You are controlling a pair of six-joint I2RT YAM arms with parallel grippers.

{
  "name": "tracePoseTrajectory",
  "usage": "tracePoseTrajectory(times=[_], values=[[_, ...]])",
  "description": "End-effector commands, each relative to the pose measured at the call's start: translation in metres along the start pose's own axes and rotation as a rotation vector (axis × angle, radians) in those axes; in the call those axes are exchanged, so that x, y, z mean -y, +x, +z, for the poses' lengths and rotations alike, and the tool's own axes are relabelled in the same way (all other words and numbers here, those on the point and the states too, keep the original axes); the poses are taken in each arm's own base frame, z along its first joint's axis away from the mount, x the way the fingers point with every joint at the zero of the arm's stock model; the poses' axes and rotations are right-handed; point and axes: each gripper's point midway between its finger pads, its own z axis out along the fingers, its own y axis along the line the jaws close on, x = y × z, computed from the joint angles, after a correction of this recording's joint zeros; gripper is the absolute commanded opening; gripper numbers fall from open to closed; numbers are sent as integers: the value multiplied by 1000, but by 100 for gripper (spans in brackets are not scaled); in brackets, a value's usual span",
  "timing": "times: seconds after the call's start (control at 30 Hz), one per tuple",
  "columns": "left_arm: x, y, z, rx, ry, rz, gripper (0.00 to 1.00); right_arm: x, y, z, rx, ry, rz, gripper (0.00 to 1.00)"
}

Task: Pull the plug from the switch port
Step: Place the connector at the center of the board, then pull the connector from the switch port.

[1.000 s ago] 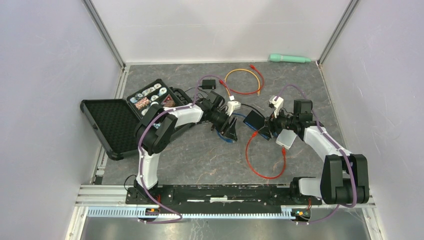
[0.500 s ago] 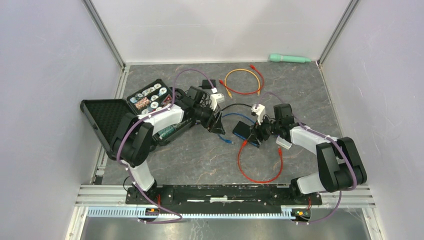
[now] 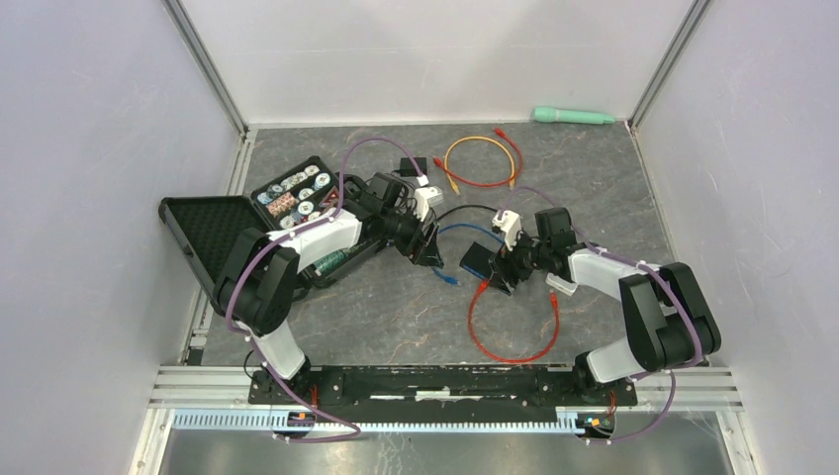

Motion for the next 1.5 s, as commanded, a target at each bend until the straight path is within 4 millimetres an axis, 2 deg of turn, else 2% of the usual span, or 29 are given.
tracePoseTrajectory(times=[0.0,0.4,0.63,0.77,1.0,1.2,1.33,1.4,1.47], values=[[-5,-5,1,17,-24,33,79,6,-14,-11,11,38,-85,98],[-8,-3,5,24,-30,17,78,3,9,-23,-74,64,-140,98],[-12,-7,4,29,-52,26,78,9,-12,-43,-15,151,-209,98],[-18,-8,4,24,-82,29,78,10,-9,-49,-33,169,-234,98],[-42,-22,-10,52,-251,116,79,23,-22,-76,-65,281,-304,98],[-67,-35,-28,87,-430,167,80,42,-44,-112,-28,480,-374,98],[-70,-44,-41,136,-499,183,85,52,-55,-132,64,634,-358,98],[-71,-48,-46,153,-522,170,98,48,-50,-128,68,616,-344,98],[-73,-50,-51,166,-535,125,100,42,-44,-117,58,556,-310,98]])
